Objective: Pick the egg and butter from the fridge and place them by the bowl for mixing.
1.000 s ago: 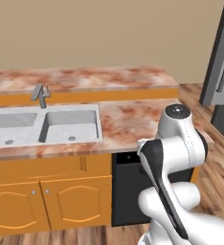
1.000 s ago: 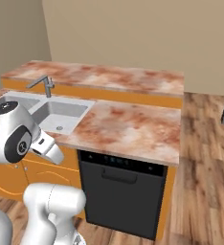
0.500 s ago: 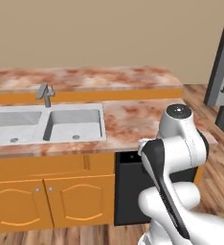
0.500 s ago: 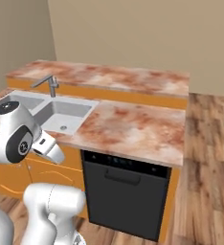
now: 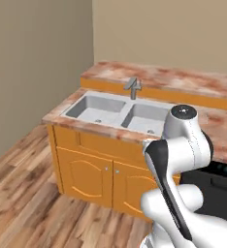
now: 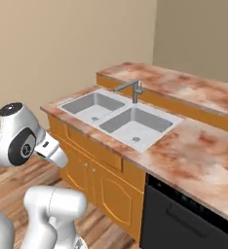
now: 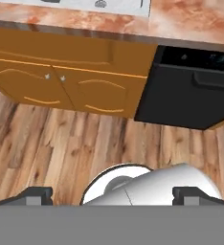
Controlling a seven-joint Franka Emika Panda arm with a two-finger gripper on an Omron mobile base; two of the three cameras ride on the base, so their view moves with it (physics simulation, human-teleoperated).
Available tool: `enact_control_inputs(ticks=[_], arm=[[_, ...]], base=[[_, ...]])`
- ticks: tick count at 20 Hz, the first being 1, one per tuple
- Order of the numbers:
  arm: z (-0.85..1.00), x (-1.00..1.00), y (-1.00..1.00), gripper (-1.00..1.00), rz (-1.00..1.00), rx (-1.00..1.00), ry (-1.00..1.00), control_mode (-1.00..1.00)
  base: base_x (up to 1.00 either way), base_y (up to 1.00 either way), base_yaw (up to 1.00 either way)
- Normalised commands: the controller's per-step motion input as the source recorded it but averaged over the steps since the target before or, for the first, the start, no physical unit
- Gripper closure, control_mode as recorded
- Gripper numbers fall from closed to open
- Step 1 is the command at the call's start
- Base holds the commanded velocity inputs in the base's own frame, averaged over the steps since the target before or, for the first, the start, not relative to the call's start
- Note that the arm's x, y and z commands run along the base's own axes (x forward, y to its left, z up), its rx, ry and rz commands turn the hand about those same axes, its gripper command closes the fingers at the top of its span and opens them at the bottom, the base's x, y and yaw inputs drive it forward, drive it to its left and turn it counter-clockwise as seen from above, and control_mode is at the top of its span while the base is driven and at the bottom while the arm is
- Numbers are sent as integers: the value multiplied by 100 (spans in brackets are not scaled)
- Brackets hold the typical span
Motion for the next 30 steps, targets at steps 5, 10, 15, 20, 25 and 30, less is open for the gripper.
enact_control_inputs(ticks=[5,10,15,20,25,30], arm=[[0,0,0,-100,0,0,0,100],[0,0,0,-100,0,0,0,100],[0,0,0,-100,0,0,0,100],[0,0,0,-100,0,0,0,100],[0,0,0,-100,0,0,0,100],[0,0,0,-100,0,0,0,100]], base=[[-1,59,85],[85,38,57],[100,7,34],[100,-84,26],[100,22,2],[100,68,-3]])
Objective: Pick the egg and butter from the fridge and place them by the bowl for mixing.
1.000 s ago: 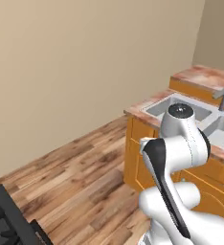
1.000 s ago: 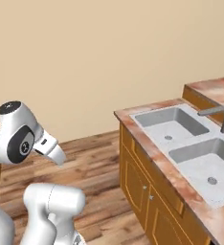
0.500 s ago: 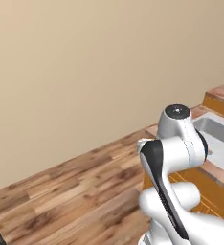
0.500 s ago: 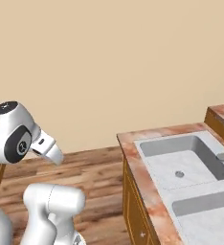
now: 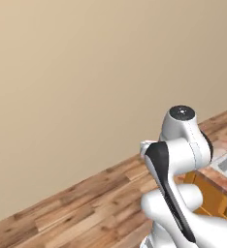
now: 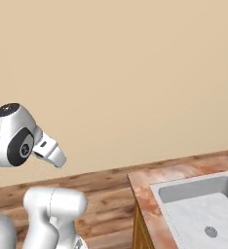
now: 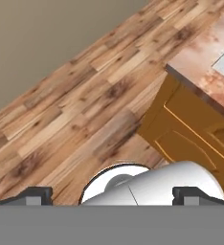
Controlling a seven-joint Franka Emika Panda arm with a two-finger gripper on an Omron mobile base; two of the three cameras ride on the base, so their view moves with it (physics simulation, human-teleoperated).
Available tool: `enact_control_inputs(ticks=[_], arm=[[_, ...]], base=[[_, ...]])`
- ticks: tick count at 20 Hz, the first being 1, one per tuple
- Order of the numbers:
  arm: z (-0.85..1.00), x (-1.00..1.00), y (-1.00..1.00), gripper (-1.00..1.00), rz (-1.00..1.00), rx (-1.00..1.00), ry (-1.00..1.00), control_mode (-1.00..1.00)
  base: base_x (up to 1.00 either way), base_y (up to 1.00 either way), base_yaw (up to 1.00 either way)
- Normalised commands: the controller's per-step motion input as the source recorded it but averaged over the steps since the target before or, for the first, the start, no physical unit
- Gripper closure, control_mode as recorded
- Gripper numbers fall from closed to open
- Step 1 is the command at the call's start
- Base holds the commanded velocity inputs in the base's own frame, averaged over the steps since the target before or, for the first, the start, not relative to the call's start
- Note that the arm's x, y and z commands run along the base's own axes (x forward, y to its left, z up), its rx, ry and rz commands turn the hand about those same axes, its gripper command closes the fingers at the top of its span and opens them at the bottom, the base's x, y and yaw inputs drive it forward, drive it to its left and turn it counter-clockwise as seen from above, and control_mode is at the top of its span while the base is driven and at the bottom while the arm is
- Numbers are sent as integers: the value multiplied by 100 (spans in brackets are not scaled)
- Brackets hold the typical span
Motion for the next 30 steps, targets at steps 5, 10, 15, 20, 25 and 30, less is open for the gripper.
enact_control_inputs(ticks=[5,10,15,20,25,30], arm=[[0,0,0,-100,0,0,0,100],[0,0,0,-100,0,0,0,100],[0,0,0,-100,0,0,0,100],[0,0,0,-100,0,0,0,100],[0,0,0,-100,0,0,0,100],[0,0,0,-100,0,0,0,100]], base=[[100,70,-25],[100,46,-52],[100,50,-67],[100,39,-70],[100,-70,-31],[100,-100,-5]])
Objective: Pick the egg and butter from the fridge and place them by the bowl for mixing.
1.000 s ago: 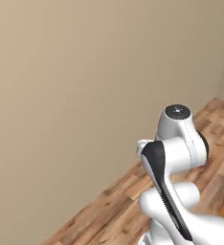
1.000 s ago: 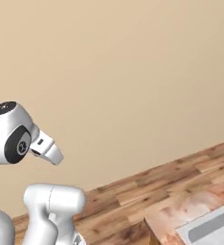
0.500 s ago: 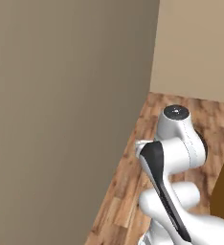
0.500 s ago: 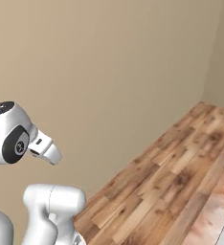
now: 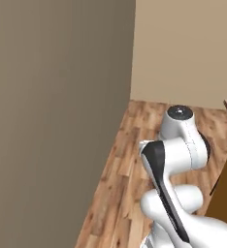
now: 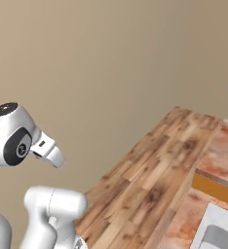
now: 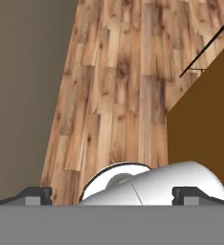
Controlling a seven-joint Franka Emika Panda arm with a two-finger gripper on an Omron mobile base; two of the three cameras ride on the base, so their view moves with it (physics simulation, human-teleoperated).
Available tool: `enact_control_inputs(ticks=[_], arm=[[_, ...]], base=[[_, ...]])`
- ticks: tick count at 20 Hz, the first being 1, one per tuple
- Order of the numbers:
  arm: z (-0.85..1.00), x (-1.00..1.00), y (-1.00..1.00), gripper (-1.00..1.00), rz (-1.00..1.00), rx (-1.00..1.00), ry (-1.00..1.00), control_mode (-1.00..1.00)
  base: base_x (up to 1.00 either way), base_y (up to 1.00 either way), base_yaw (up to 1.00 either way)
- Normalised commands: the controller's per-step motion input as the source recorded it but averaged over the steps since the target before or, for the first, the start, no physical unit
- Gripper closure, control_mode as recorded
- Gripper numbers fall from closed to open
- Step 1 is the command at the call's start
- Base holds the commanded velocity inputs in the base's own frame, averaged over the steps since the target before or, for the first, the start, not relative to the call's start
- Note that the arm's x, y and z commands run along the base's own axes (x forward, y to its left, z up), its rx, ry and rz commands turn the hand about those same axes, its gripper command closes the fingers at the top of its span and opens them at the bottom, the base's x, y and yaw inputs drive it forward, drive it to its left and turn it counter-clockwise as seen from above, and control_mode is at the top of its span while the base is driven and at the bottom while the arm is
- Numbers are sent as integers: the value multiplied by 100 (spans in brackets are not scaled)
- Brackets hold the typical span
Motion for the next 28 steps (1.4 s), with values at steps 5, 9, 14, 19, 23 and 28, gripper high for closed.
enact_control_inputs(ticks=[5,9,14,19,23,28], arm=[[0,0,0,-100,0,0,0,100],[0,0,0,-100,0,0,0,100],[0,0,0,-100,0,0,0,100],[0,0,0,-100,0,0,0,100],[0,0,0,-100,0,0,0,100],[0,0,0,-100,0,0,0,100]], base=[[100,-88,-9],[100,-30,-35],[99,27,-43],[93,59,-33],[100,11,-25],[100,0,-12]])
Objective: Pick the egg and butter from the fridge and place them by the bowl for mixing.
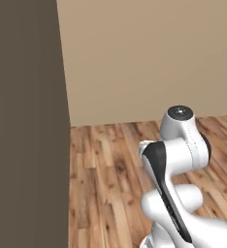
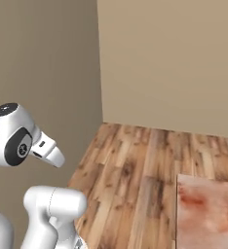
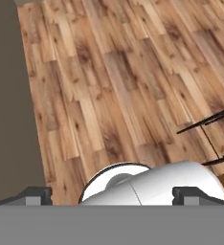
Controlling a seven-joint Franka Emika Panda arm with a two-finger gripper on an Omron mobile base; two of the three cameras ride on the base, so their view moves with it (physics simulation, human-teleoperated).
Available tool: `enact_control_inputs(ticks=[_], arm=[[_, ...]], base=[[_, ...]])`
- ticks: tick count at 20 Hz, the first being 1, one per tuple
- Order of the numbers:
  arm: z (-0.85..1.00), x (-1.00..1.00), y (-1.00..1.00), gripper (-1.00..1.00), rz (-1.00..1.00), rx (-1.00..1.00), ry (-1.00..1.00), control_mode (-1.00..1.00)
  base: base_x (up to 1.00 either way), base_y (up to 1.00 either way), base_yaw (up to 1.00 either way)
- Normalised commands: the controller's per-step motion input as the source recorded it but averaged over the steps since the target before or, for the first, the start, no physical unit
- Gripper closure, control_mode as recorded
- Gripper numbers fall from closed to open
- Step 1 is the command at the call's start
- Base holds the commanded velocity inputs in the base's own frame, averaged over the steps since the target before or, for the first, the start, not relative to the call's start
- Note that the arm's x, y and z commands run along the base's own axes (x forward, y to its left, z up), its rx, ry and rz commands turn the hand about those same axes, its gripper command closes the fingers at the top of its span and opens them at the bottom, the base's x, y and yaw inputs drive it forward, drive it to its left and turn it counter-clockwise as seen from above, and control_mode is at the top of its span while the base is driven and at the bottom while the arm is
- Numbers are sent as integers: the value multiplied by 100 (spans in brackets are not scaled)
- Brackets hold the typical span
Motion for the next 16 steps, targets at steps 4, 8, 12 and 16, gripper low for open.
enact_control_inputs(ticks=[4,8,12,16], arm=[[0,0,0,-100,0,0,0,100],[0,0,0,-100,0,0,0,100],[0,0,0,-100,0,0,0,100],[0,0,0,-100,0,0,0,100]], base=[[100,0,-12],[100,0,-12],[100,0,-13],[100,0,-22]])
